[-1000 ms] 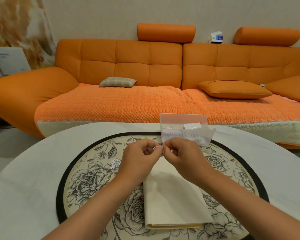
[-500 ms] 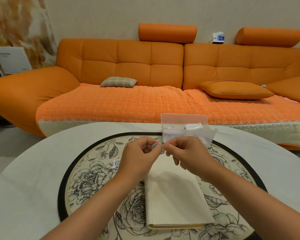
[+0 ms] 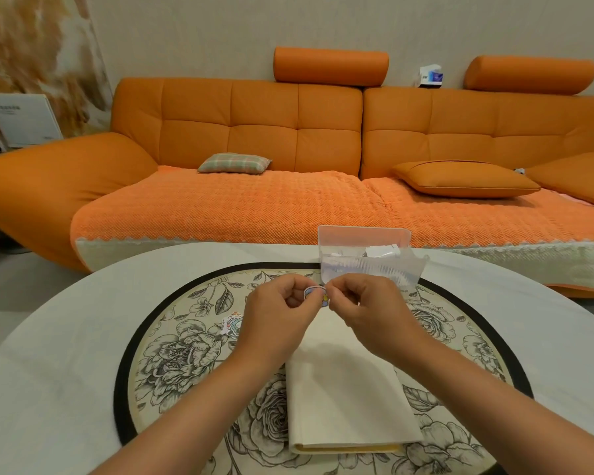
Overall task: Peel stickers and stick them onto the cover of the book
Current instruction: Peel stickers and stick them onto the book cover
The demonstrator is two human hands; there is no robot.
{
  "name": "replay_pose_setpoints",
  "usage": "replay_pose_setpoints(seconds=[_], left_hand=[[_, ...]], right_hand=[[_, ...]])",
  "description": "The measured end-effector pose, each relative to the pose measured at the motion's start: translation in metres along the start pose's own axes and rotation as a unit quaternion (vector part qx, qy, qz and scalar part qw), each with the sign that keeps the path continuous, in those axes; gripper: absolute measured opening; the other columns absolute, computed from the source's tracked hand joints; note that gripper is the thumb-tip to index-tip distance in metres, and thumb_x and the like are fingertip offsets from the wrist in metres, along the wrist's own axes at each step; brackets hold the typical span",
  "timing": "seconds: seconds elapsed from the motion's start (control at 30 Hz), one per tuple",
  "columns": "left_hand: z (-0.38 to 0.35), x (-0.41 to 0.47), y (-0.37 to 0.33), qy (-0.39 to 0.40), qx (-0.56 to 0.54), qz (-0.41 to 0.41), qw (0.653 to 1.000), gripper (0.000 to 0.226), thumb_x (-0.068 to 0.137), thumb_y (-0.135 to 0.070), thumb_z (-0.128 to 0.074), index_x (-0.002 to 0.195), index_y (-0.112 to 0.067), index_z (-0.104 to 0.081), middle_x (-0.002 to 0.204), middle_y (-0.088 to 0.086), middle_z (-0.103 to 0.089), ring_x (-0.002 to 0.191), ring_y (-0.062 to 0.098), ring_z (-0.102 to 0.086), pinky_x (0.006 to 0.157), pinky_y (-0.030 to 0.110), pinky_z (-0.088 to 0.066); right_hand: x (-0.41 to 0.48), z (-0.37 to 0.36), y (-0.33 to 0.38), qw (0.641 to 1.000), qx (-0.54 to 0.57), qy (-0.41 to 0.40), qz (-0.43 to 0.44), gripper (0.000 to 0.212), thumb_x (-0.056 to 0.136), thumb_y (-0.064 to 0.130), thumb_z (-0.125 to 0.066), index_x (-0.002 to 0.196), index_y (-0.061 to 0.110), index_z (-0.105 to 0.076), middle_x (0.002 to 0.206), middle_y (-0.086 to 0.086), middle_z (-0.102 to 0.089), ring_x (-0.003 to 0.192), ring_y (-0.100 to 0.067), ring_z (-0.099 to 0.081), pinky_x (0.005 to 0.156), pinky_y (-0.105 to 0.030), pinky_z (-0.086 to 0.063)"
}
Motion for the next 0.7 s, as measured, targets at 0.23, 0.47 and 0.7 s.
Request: replay_pose_setpoints(seconds=[0.23,0.47,0.7], left_hand=[[0.004,0.001,0.000,-0.025,0.027,-0.025,0.999,0.012,0.085,-0.026,-0.076,0.092,-0.032,-0.068,0.082,-0.012,-0.070,0.076,0.007,-0.063,0.070,0.024,-0.052],[0.004,0.001,-0.003,-0.024,0.133,-0.074,0.988,0.007,0.086,-0.029,-0.075,0.080,-0.031,-0.070,0.074,-0.017,-0.069,0.072,0.005,-0.061,0.067,0.023,-0.049],[-0.001,0.001,0.009,0.013,0.058,0.039,0.997,0.013,0.086,-0.035,-0.074,0.075,-0.029,-0.076,0.069,-0.011,-0.073,0.068,0.007,-0.070,0.074,0.037,-0.060]], right_hand=[[0.001,0.004,0.002,0.996,0.063,-0.001,-0.059,0.029,0.098,0.019,-0.062,0.069,0.020,-0.068,0.045,0.015,-0.056,0.041,-0.002,-0.044,0.045,-0.012,-0.036],[-0.001,0.000,-0.002,0.997,-0.047,-0.053,-0.013,0.022,0.094,0.024,-0.064,0.074,0.032,-0.070,0.057,0.025,-0.059,0.054,0.000,-0.051,0.052,-0.013,-0.036],[-0.004,-0.003,-0.001,0.988,-0.140,-0.063,0.024,0.012,0.093,0.030,-0.065,0.088,0.032,-0.076,0.074,0.023,-0.063,0.071,0.006,-0.055,0.058,-0.013,-0.035]])
Point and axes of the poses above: each hand's wrist, its own x-axis towards the middle knuckle, its own z-axis out of the back of the hand, y = z × x, the point moved 3 cm from there along x, towards the middle knuckle
